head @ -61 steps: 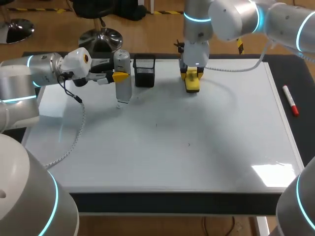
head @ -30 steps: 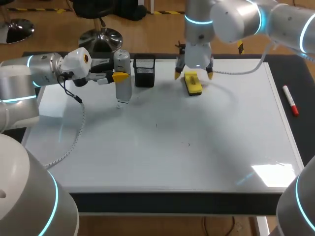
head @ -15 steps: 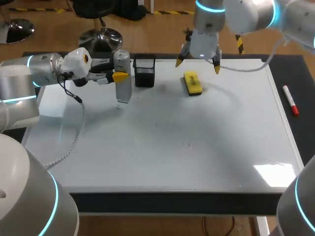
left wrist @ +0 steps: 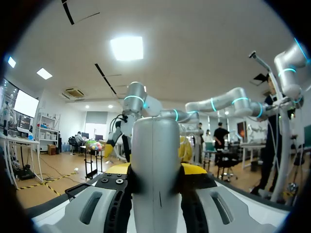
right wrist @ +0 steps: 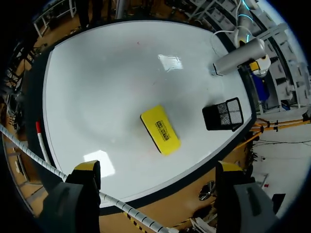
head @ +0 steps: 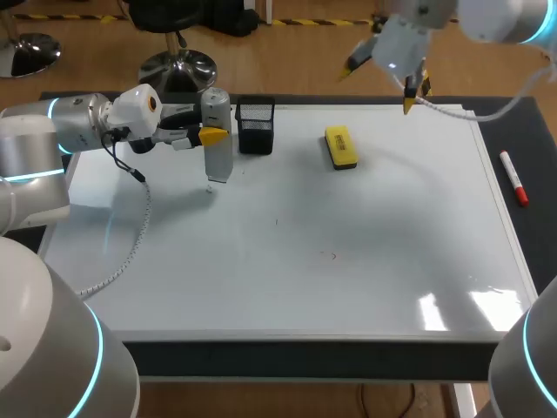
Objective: Pick up the inspection probe, press it on each red-marked spot on the whiteboard one by one, put down the probe, pick up the eraser, and wipe off all the red marks.
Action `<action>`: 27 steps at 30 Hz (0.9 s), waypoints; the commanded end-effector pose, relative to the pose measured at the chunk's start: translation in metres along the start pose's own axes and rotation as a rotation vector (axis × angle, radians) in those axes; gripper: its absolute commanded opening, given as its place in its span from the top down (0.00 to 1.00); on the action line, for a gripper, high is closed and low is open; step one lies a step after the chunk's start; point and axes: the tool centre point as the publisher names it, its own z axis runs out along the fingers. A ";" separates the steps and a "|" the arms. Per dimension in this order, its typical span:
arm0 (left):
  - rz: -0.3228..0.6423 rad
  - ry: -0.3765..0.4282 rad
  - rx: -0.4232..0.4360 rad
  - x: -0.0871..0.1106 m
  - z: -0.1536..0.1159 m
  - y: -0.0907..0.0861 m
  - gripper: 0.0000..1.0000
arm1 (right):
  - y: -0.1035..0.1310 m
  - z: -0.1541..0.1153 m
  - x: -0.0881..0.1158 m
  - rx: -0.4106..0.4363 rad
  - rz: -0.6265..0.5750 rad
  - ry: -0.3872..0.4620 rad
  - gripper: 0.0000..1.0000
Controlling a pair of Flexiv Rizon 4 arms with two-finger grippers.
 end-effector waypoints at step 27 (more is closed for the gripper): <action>0.002 -0.001 0.000 0.000 0.001 -0.001 1.00 | 0.000 -0.072 0.014 -0.172 0.151 -0.379 0.00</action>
